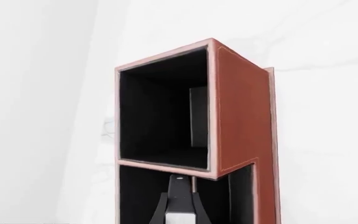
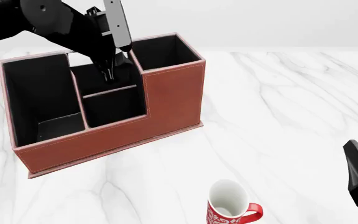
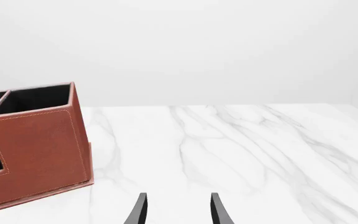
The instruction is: Pick up the book and place it in the front compartment of the caddy.
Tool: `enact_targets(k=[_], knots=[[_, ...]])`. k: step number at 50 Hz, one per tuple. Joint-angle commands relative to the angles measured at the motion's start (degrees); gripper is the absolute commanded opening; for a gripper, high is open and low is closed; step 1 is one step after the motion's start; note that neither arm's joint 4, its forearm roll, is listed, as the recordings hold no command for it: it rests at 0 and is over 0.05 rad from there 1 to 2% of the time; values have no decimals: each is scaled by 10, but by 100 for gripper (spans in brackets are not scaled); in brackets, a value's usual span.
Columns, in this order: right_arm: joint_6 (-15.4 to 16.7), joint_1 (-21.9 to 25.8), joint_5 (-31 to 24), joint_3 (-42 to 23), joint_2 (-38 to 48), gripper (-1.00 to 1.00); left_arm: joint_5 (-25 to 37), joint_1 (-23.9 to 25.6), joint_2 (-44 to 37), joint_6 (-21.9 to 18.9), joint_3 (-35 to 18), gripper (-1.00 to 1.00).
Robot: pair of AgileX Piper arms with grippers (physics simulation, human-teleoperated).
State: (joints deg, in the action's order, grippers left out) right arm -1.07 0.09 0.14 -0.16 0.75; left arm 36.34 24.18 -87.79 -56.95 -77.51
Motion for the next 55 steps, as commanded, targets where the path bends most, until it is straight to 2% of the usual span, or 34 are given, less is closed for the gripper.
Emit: enact_targets(k=[1,26,46,55], knots=[[1,0,-1,0,-1,100,-20,-3,-22,3,-7,-100],[1,0,-1,0,-1,100,-48,-21,-64,8,-23,-100],[1,0,-1,0,-1,100,-70,-41,-85,-3,-29,-100],[1,0,-1,0,-1,100,-84,-47,-103,6,-31,-100]])
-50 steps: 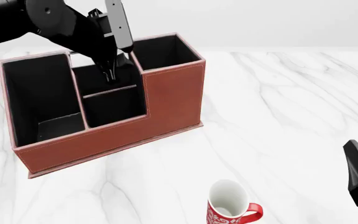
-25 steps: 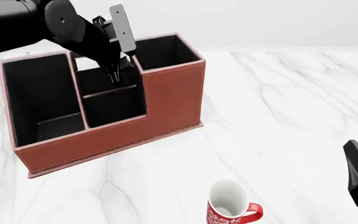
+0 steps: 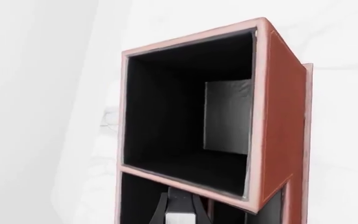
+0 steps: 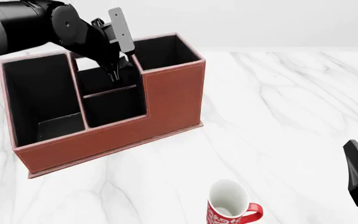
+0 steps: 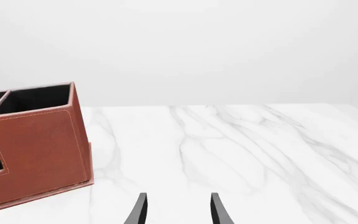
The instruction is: Pick up the book and place it in the front compartment of the caddy.
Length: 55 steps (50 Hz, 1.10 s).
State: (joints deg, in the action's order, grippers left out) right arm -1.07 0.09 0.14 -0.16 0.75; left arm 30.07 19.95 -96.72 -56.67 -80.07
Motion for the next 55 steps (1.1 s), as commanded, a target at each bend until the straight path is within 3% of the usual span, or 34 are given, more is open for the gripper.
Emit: enact_targets(k=[1,2,31,39,51,55], knots=[[1,0,-1,0,-1,100,-21,-6,-16,5,-8,-100],[1,0,-1,0,-1,100,-24,-8,-18,3,-9,100],[1,0,-1,0,-1,100,-38,-17,-16,-4,10,100],[1,0,-1,0,-1,100,-26,0,17,21,25,100],[1,0,-1,0,-1,100,2,-5,119,4,86,100],[1,0,-1,0,-1,100,1,-5,161,0,128,100]])
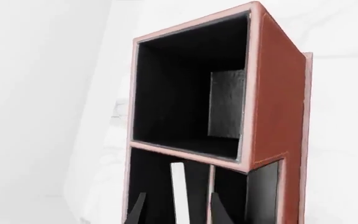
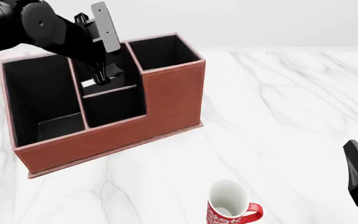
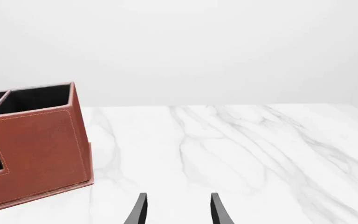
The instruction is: Pick up the book and place it in the front compartment of the caddy.
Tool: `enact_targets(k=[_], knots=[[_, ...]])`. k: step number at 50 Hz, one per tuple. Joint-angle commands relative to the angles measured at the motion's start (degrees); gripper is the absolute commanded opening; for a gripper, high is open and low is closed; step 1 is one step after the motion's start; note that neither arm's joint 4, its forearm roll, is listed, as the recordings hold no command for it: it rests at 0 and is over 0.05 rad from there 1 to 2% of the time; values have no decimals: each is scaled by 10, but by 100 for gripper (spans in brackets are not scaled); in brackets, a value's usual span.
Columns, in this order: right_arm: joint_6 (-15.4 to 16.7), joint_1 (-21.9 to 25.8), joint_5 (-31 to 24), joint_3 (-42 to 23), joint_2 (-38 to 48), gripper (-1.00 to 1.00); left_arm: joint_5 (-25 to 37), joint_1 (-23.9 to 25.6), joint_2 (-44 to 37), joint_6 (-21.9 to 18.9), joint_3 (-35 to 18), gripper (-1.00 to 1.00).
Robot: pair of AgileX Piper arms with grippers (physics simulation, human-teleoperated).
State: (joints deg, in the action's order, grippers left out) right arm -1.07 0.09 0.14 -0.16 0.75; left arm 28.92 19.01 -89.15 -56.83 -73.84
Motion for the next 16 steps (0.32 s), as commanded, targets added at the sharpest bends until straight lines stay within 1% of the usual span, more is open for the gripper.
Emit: enact_targets(k=[1,8,9,11,16], knots=[[1,0,-1,0,-1,100,14,7,103,2,80,100],[1,0,-1,0,-1,100,22,16,179,4,135,100],[1,0,-1,0,-1,100,30,18,201,8,157,100],[1,0,-1,0,-1,100,30,19,227,3,182,100],[1,0,-1,0,-1,100,36,30,287,9,218,100]])
